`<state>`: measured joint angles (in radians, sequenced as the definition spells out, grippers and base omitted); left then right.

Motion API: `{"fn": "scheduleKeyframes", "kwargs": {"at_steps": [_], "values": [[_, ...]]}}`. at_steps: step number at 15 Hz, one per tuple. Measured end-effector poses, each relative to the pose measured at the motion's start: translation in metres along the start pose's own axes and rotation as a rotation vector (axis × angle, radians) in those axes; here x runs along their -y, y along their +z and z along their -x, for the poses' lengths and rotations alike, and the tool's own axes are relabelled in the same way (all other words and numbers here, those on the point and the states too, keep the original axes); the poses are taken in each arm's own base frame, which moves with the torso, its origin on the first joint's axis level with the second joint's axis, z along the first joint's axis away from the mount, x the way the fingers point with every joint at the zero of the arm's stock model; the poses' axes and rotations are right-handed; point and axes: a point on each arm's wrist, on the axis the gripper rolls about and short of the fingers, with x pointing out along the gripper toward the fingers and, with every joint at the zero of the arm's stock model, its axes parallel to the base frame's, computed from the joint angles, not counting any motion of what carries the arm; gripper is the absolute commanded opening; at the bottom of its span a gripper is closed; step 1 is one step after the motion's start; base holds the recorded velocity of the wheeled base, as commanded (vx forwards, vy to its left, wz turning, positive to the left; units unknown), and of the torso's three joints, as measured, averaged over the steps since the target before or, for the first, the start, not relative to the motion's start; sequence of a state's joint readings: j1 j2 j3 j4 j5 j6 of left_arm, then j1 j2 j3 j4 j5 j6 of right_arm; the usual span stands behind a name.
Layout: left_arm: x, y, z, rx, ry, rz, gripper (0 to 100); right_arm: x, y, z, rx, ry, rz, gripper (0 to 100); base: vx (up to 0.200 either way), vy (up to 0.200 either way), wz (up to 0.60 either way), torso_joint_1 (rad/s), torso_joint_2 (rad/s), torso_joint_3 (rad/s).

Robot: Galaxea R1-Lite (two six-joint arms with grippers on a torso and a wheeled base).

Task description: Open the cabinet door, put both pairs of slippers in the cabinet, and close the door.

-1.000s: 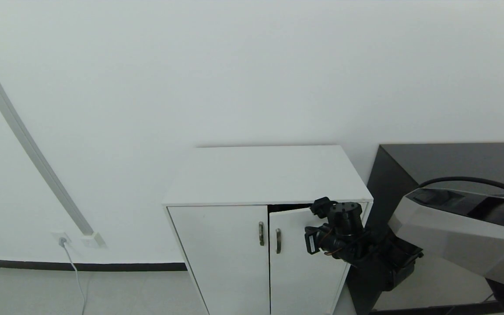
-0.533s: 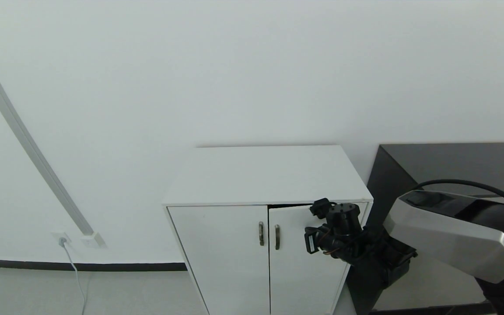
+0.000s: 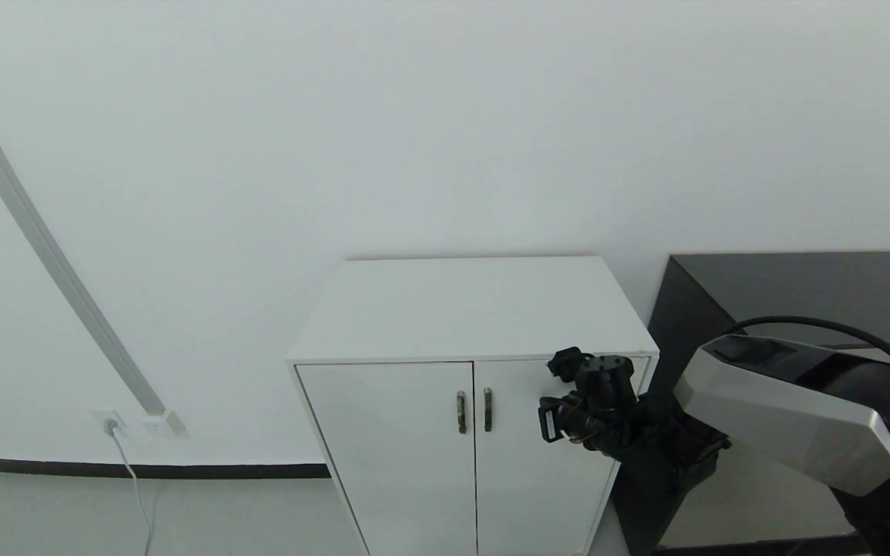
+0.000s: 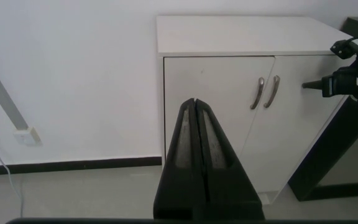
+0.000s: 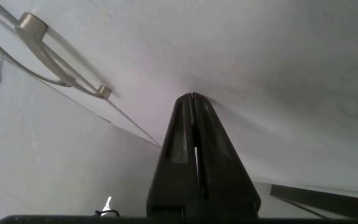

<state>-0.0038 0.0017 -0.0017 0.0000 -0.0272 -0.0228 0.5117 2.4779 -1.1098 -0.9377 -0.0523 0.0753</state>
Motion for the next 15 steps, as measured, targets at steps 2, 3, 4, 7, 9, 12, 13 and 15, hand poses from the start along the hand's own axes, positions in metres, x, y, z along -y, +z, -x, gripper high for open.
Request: {"fn": "scheduleKeyframes", "kwargs": {"at_steps": [2,3,4,7,9,12,13,15], "values": [[0.0,0.0,0.0,0.0,0.0,0.0,0,0.001,0.001,-0.003,0.008,-0.002,-0.001,0,0.0,0.0,0.0,0.0,0.0,0.0],[0.0,0.0,0.0,0.0,0.0,0.0,0,0.001,0.0,-0.004,0.007,-0.002,-0.001,0,0.0,0.0,0.0,0.0,0.0,0.0],[0.0,0.0,0.0,0.0,0.0,0.0,0,0.001,0.0,-0.006,0.008,-0.003,-0.002,0,0.0,0.0,0.0,0.0,0.0,0.0],[0.0,0.0,0.0,0.0,-0.001,0.0,0,0.003,-0.002,-0.008,0.009,-0.006,-0.006,0,0.0,0.0,0.0,0.0,0.0,0.0],[0.0,0.0,0.0,0.0,0.0,0.0,0,0.004,-0.004,-0.007,0.006,-0.009,-0.01,0,0.0,0.0,0.0,0.0,0.0,0.0],[0.0,0.0,0.0,0.0,0.0,0.0,0,0.003,-0.009,0.001,0.007,-0.007,-0.009,0,0.0,0.0,0.0,0.0,0.0,0.0],[0.0,0.0,0.0,0.0,0.0,0.0,0,0.002,-0.011,0.006,0.012,-0.003,-0.008,0,0.0,0.0,0.0,0.0,0.0,0.0],[0.0,0.0,0.0,0.0,0.0,0.0,0,0.002,-0.012,0.016,0.023,0.0,-0.008,0,0.0,0.0,0.0,0.0,0.0,0.0]]}}
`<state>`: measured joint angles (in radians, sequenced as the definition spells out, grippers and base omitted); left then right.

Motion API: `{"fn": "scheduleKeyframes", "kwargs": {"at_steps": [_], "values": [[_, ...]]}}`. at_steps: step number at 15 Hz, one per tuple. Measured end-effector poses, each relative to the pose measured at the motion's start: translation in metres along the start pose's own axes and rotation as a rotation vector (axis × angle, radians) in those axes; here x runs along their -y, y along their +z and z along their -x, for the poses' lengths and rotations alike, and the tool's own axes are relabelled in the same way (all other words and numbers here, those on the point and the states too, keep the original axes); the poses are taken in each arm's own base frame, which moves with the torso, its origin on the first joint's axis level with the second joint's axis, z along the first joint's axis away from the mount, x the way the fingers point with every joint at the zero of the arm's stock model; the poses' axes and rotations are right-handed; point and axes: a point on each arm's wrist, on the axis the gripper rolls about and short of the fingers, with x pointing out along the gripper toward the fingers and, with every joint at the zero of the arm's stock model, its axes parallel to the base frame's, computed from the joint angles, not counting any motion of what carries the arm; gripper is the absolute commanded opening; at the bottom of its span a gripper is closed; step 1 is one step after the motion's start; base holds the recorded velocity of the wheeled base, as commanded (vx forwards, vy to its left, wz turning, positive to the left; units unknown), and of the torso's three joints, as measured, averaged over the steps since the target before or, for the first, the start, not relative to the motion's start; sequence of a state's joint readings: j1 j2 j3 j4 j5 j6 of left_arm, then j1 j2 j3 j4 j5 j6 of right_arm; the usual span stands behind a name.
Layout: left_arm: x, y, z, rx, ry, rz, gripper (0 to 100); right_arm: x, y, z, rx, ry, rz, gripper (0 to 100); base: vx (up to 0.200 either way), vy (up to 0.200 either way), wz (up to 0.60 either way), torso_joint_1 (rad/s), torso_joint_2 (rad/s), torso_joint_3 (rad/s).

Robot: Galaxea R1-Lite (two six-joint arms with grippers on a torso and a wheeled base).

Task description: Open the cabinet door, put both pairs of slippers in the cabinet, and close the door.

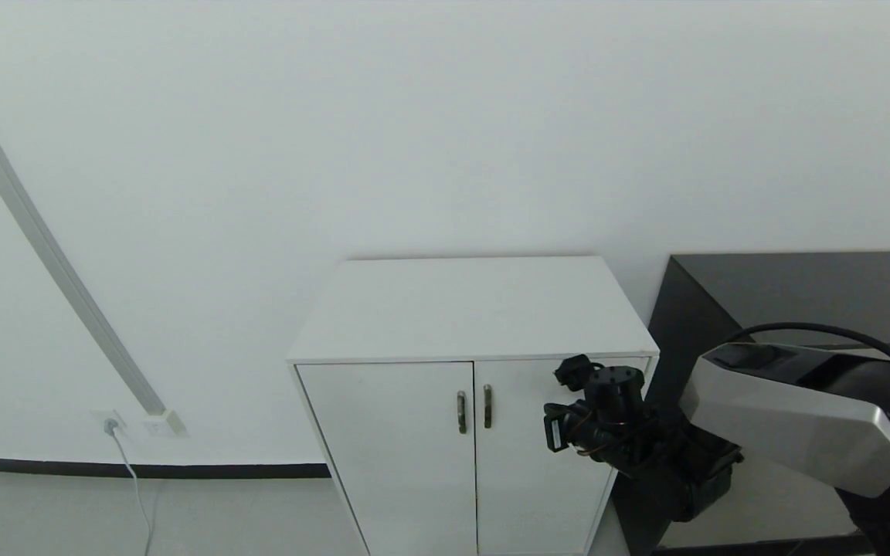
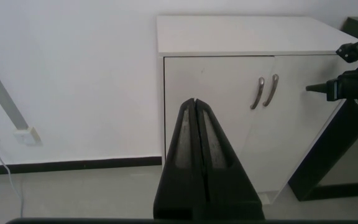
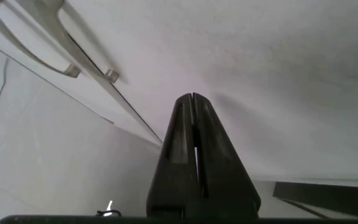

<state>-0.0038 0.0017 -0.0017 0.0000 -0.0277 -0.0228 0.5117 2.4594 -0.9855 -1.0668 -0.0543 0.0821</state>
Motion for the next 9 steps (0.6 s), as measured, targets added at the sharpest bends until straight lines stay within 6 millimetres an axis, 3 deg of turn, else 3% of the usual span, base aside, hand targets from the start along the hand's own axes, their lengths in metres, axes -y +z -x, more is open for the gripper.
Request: {"fn": "scheduleKeyframes", "kwargs": {"at_steps": [5,9], "values": [[0.0,0.0,0.0,0.0,-0.001,0.0,0,0.005,0.002,0.034,0.025,-0.01,-0.025,0,0.0,0.0,0.0,0.0,0.0,0.0],[0.0,0.0,0.0,0.0,-0.001,0.0,0,0.025,0.008,0.069,0.028,-0.075,-0.056,0,0.0,0.0,0.0,0.0,0.0,0.0]]}}
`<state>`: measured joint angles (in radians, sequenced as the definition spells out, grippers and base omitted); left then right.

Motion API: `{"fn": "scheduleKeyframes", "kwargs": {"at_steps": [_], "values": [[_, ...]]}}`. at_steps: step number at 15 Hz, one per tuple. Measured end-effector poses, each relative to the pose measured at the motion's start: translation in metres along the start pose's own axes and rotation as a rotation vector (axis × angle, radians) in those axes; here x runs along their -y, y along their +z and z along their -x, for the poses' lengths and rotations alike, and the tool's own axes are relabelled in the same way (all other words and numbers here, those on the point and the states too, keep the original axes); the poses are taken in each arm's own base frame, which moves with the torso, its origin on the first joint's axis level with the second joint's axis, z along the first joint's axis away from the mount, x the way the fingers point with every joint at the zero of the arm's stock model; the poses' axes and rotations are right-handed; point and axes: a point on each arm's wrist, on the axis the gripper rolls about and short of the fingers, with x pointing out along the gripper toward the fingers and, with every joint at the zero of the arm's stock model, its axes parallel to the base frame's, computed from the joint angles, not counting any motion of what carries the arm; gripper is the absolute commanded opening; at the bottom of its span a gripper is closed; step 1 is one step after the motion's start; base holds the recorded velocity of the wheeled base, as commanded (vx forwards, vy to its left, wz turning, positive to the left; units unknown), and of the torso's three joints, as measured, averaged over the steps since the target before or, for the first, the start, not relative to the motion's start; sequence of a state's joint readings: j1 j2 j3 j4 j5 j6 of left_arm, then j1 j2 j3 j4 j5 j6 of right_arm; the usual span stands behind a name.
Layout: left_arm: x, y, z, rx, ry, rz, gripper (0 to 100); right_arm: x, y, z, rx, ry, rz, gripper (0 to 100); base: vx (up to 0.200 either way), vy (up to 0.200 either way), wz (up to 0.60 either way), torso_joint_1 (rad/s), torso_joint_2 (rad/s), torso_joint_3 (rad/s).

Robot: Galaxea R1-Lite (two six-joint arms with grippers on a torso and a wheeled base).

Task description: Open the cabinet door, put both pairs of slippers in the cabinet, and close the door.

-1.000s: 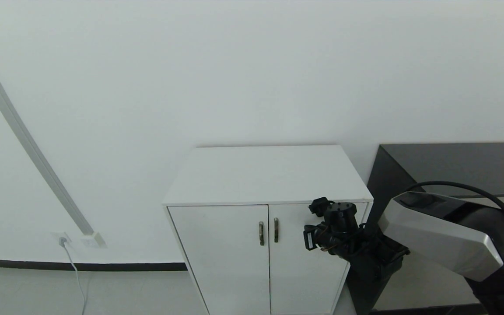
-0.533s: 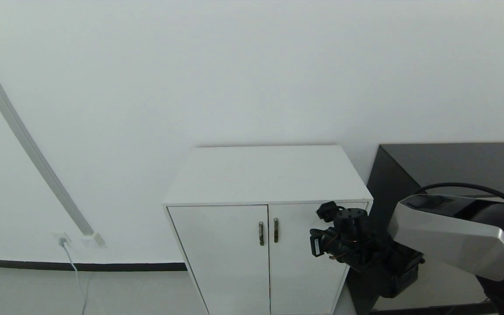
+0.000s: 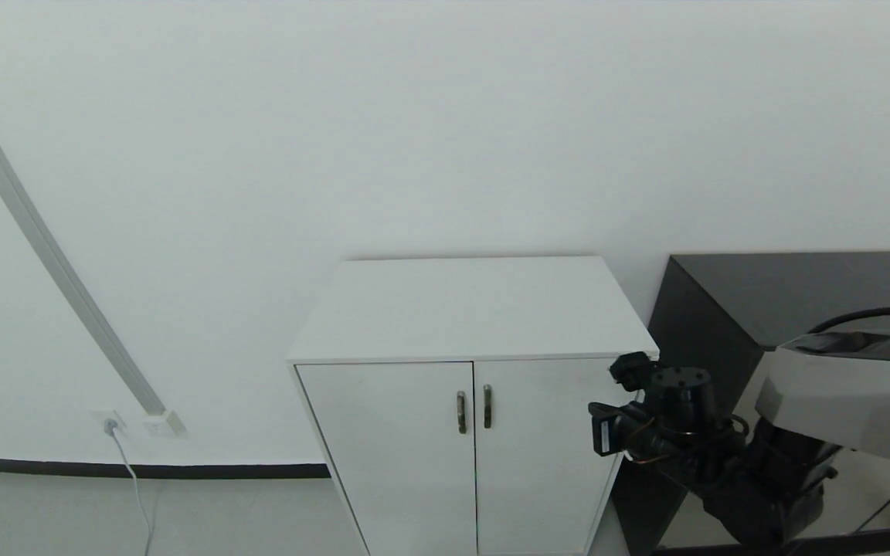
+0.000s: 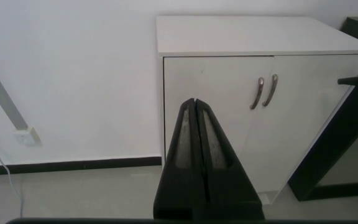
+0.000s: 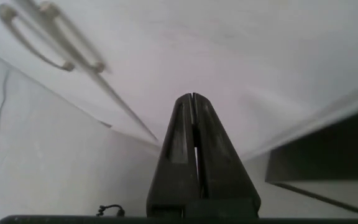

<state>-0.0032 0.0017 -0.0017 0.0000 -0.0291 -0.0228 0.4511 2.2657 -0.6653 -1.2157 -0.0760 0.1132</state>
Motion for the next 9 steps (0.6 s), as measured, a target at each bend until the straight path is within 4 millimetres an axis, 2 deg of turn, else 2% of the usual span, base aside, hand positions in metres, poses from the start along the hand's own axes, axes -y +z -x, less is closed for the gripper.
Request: {"fn": "scheduleKeyframes", "kwargs": {"at_steps": [9], "values": [[0.0,0.0,0.0,0.0,0.001,0.0,0,0.06,0.007,0.089,0.023,-0.268,-0.063,0,0.0,0.0,0.0,0.0,0.0,0.0]]}}
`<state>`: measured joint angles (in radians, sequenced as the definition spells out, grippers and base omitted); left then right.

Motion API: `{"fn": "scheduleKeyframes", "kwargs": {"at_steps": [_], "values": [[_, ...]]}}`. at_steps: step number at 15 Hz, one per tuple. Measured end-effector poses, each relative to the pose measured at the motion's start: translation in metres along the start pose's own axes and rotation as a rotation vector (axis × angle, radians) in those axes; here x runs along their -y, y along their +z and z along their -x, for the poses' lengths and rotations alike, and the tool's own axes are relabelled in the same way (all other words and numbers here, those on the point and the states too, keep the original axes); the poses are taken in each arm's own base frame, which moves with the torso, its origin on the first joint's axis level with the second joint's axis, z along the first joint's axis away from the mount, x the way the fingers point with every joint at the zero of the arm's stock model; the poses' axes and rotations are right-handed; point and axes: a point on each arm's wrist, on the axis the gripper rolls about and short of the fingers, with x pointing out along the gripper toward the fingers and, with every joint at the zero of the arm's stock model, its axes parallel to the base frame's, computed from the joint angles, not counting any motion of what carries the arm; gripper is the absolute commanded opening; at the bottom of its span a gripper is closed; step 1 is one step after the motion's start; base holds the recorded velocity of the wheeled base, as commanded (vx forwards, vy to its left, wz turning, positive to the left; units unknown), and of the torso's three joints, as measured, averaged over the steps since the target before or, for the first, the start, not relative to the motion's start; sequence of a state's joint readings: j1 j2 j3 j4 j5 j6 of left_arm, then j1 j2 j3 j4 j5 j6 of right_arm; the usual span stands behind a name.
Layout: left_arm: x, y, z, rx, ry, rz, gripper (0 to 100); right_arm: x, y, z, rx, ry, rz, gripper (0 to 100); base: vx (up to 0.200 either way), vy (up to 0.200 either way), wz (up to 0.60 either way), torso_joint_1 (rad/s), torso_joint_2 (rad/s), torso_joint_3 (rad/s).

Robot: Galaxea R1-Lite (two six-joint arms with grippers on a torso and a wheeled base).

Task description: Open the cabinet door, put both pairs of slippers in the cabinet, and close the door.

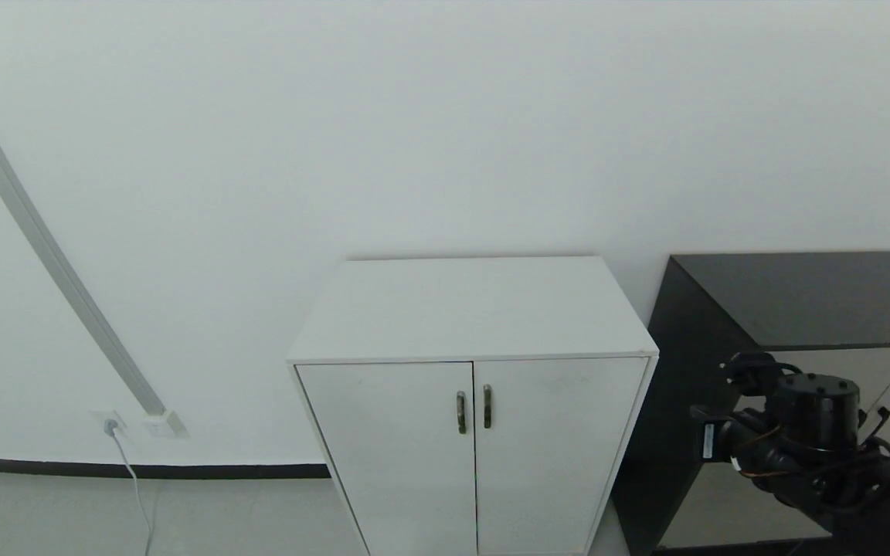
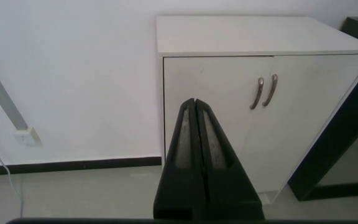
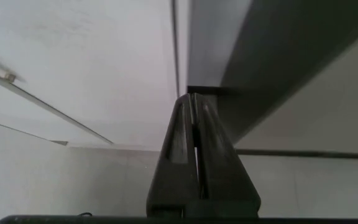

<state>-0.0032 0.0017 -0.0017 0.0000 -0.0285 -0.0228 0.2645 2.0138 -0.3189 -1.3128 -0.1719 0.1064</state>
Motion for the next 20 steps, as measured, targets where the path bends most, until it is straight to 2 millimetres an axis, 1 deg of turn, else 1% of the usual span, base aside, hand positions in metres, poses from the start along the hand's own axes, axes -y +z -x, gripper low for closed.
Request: {"fn": "scheduleKeyframes", "kwargs": {"at_steps": [4,8,14,20], "values": [[0.0,0.0,0.0,0.0,-0.001,0.0,0,0.022,-0.001,0.04,-0.011,-0.059,-0.012,0,0.0,0.0,0.0,0.0,0.0,0.0],[0.0,0.0,0.0,0.0,-0.001,0.0,0,0.035,-0.001,0.078,0.011,-0.091,0.002,0,0.0,0.0,0.0,0.0,0.0,0.0],[0.0,0.0,0.0,0.0,-0.001,0.0,0,0.042,-0.001,0.122,-0.009,-0.113,-0.001,0,0.0,0.0,0.0,0.0,0.0,0.0],[0.0,0.0,0.0,0.0,0.0,0.0,0,0.045,-0.006,0.168,-0.021,-0.102,0.004,0,0.0,0.0,0.0,0.0,0.0,0.0]]}}
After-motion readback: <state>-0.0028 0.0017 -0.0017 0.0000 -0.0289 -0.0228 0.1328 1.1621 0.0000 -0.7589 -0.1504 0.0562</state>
